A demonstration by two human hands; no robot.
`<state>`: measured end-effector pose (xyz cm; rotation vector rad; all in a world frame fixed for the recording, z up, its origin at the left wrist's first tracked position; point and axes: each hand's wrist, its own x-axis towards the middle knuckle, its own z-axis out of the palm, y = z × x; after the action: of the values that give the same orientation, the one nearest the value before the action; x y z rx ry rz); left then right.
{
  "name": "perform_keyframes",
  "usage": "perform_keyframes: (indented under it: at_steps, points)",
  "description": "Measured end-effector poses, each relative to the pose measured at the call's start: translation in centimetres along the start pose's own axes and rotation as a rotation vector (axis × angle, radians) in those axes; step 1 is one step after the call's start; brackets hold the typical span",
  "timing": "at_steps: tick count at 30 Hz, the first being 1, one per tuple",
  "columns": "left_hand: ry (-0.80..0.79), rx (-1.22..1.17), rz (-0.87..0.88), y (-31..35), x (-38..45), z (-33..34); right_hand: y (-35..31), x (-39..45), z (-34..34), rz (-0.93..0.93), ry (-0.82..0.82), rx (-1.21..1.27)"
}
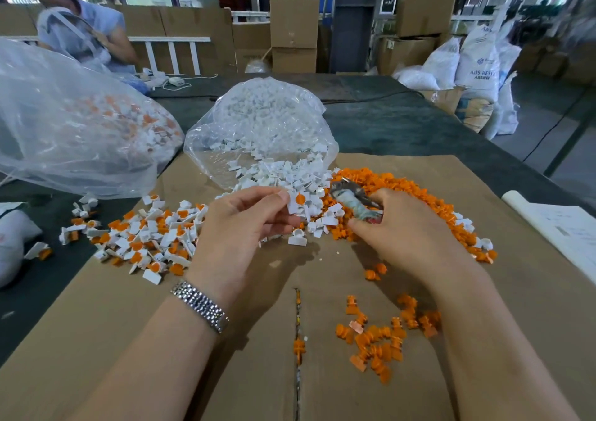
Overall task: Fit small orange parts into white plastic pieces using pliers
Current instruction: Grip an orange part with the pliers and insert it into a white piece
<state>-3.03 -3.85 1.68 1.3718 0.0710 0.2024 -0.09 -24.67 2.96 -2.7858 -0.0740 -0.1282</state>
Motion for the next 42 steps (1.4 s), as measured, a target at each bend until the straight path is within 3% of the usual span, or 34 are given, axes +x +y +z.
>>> perform_keyframes:
  at_steps: [5,9,11,12,14,15,29,33,36,38,42]
  points:
    - [-0.014,0.022,-0.008,0.0,-0.2,0.1,0.3,0.6,1.2,0.069,0.031,-0.200]
    - [-0.018,0.000,-0.033,-0.1,-0.2,0.3,-0.1,0.5,1.6,0.074,0.014,-0.194]
    - [-0.005,-0.013,-0.059,-0.2,-0.1,0.4,-0.8,0.3,1.3,-0.057,0.151,-0.016]
    - [-0.003,-0.026,-0.070,-0.3,-0.1,0.5,-1.2,0.1,1.2,-0.138,0.201,0.188]
    - [-0.005,-0.052,-0.070,-0.4,-0.2,0.7,-2.4,-0.6,0.9,-0.240,0.183,0.559]
    - [-0.008,-0.057,-0.062,-0.4,-0.3,0.8,-2.9,-0.9,0.9,-0.273,0.163,0.613]
    - [0.025,0.194,0.127,-0.8,-0.7,1.3,-4.0,-1.2,2.0,-0.351,0.260,0.377]
    - [0.018,0.232,0.127,-0.8,-0.5,1.1,-3.6,-0.8,1.7,-0.323,0.170,0.435]
    - [0.116,0.452,0.191,-0.9,0.0,0.4,-2.0,-0.1,0.6,-0.237,0.177,0.505]
    - [0.252,0.745,0.311,-0.9,0.3,-0.4,-0.3,0.4,0.0,-0.167,0.202,0.403]
    - [0.433,1.103,0.403,-0.7,0.7,-2.0,1.0,0.6,0.3,-0.108,0.058,0.164]
